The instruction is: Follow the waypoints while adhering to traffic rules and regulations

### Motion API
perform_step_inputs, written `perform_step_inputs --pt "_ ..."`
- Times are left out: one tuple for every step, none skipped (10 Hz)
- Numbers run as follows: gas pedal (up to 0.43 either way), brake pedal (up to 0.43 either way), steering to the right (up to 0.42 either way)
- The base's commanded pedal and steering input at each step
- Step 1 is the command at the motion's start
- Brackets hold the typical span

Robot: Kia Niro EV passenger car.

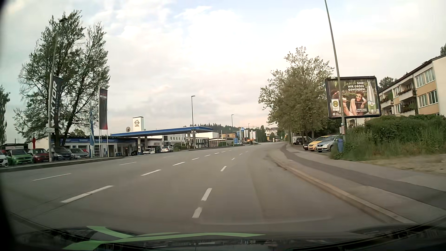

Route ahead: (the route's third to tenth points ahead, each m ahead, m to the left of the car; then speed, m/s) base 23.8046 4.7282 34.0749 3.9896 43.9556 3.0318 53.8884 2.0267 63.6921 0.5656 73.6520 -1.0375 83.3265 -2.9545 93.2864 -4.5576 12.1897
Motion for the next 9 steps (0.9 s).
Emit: perform_step_inputs --pt "0.079 0.0 0.01" --pt "0.079 0.0 0.01" --pt "0.079 0.0 0.01" --pt "0.079 0.0 0.01" --pt "0.079 0.0 0.01" --pt "0.079 0.0 0.01" --pt "0.079 0.0 0.01" --pt "0.079 0.0 0.012" --pt "0.079 0.0 0.012"
